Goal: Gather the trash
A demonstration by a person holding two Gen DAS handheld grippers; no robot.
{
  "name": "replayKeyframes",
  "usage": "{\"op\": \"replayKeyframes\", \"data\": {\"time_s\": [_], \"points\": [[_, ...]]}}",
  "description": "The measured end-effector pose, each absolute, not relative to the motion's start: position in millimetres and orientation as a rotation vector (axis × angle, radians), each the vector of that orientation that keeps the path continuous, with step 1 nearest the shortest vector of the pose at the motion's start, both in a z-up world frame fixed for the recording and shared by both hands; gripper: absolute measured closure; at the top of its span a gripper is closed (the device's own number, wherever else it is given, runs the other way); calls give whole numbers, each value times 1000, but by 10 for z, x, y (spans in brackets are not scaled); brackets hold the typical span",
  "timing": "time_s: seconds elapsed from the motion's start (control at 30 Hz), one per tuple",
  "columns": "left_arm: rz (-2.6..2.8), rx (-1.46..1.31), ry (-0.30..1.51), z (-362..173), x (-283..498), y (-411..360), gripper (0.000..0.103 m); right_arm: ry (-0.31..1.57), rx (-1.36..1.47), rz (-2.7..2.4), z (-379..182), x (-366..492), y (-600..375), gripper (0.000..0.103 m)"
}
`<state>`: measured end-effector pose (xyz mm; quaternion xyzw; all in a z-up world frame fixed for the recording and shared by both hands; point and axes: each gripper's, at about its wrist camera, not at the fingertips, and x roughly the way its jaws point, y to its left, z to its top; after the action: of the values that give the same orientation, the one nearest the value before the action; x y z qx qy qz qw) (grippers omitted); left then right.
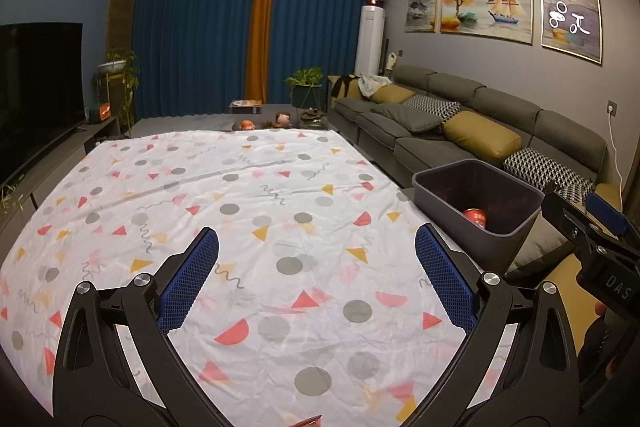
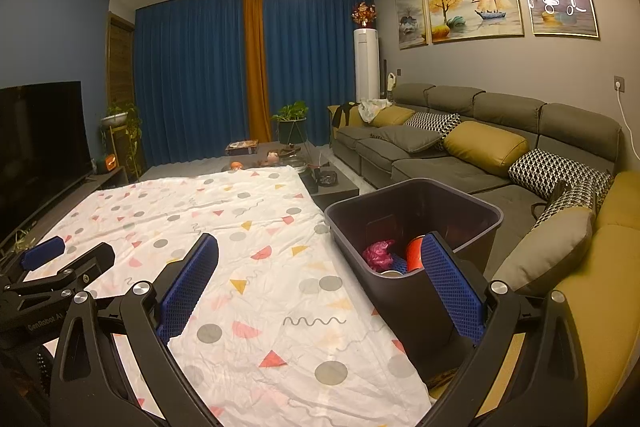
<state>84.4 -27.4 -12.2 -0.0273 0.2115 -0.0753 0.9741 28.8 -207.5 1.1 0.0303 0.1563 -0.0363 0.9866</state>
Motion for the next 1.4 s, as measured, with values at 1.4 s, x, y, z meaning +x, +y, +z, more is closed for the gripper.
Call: {"op": "replayKeyframes", "data": {"time_s": [1.4], "points": [[-156, -53, 431, -146, 802, -286, 6, 320, 65, -71, -26, 258, -2053, 6]]}}
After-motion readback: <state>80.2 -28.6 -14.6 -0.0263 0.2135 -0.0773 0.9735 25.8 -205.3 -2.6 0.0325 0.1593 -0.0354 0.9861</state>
